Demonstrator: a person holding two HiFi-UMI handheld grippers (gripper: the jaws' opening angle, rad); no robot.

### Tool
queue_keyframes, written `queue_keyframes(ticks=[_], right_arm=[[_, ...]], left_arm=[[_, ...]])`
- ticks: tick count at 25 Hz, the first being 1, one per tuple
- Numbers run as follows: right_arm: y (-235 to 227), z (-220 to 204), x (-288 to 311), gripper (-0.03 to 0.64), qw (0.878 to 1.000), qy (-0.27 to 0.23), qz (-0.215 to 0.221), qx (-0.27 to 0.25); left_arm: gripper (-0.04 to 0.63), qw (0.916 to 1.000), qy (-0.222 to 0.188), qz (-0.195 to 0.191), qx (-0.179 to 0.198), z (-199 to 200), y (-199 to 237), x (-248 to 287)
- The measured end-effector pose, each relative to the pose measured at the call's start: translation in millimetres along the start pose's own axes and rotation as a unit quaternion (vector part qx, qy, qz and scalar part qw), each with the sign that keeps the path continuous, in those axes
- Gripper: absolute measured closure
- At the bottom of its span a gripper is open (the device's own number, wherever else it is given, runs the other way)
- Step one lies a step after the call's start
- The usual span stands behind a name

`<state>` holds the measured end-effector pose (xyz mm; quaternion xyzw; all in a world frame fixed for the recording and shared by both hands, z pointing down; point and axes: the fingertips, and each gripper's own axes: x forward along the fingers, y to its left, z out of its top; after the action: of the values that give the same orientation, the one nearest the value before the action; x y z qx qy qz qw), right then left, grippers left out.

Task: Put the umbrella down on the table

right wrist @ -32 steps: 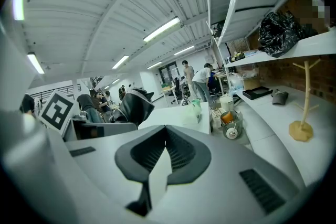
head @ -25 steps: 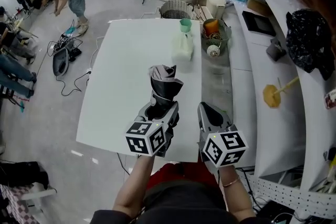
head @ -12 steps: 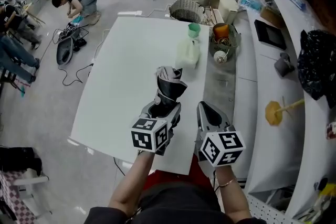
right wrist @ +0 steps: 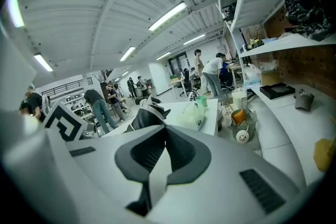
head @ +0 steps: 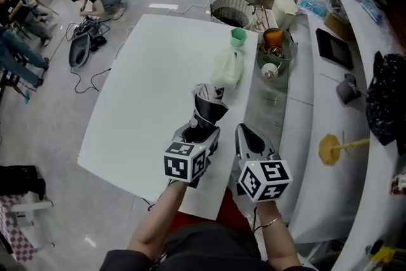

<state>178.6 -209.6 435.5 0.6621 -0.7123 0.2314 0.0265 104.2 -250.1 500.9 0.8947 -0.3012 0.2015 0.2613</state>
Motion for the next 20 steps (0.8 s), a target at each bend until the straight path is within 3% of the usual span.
queue_keyframes(ticks=[20], right_arm=[[-14.6, -15.5, 60.2, 0.598, 0.998, 0.057, 0.038, -0.01]], left_arm=[[0.337, 0.9982, 0.035, 0.043, -0.021, -6.4, 27.1, 38.7]])
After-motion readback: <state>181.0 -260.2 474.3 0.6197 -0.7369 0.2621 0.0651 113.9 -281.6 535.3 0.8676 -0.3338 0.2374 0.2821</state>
